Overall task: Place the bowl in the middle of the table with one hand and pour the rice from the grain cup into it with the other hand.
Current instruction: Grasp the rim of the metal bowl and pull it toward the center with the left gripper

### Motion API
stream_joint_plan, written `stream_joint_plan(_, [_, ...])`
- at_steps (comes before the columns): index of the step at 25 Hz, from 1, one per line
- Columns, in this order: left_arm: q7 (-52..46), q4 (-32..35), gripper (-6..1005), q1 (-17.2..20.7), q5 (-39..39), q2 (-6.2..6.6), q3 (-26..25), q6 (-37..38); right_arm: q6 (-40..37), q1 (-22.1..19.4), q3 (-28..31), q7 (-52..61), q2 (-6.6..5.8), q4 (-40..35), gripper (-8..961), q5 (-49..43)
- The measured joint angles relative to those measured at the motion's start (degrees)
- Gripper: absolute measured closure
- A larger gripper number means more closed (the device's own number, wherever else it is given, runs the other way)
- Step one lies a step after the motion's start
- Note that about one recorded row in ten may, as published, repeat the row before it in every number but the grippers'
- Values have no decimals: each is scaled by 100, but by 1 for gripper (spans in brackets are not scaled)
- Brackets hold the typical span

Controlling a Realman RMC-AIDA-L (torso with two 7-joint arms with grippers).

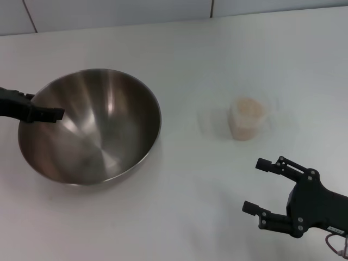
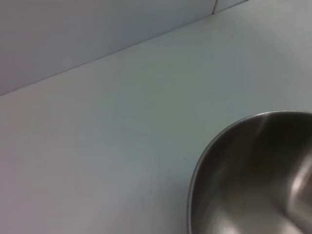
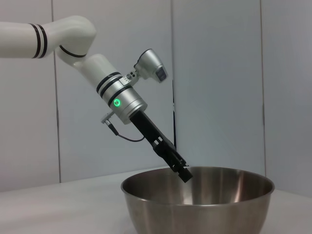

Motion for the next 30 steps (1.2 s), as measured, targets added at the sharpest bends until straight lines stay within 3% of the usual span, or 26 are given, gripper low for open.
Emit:
stream_joint_plan(9, [2, -199, 206, -117, 23, 22, 57, 56, 1, -15, 0, 0, -7, -18, 117, 0])
stream_joint_plan(25, [-49, -507, 602, -508, 544, 18, 80, 56, 41, 80, 0, 36, -41, -59, 117, -1])
stream_joint_plan(27, [-60, -511, 836, -556, 546, 16, 59, 62, 41, 81, 1, 39, -42, -66, 116, -1])
stream_joint_plan(30, [-82, -614, 893, -681, 551, 32, 38, 99, 44, 76, 7, 40, -44, -85, 116, -1])
